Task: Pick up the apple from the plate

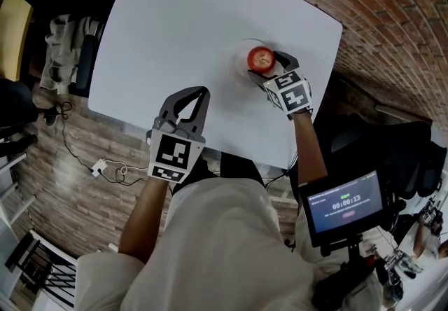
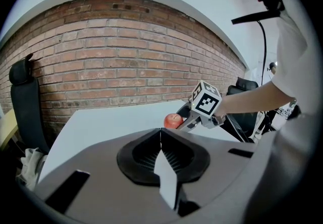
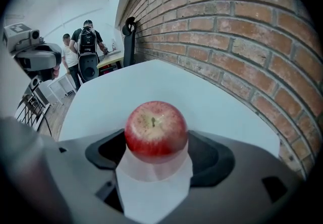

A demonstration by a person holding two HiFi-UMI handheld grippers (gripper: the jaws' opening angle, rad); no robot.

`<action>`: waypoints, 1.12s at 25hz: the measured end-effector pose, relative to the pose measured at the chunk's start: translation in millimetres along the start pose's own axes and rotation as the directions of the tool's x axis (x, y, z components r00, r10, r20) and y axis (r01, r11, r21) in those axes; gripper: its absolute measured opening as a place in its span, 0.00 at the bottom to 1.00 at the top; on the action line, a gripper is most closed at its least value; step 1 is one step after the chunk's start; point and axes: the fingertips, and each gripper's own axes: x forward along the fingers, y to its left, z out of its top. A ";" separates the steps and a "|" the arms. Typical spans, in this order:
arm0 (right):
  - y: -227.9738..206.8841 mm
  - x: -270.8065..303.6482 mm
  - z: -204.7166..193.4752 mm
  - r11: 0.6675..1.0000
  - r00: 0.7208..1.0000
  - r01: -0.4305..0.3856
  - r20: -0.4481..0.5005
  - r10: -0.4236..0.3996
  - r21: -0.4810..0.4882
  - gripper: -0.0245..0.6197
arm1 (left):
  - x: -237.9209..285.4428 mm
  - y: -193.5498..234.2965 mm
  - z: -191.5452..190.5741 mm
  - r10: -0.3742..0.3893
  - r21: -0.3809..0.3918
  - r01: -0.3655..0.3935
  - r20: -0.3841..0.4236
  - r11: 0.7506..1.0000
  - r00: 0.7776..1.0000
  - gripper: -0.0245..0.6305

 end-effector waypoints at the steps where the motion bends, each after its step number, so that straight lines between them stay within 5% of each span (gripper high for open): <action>1: 0.1 -1.5 0.7 1.000 1.000 0.002 0.004 -0.002 0.001 0.63 | -0.3 -0.8 0.4 -0.002 0.004 0.002 0.001 1.000 1.000 0.05; 28: 49.4 -81.4 10.3 0.996 0.990 0.067 0.116 -0.074 0.058 0.63 | -47.2 -28.8 9.1 -0.043 0.096 0.036 0.077 0.995 0.996 0.05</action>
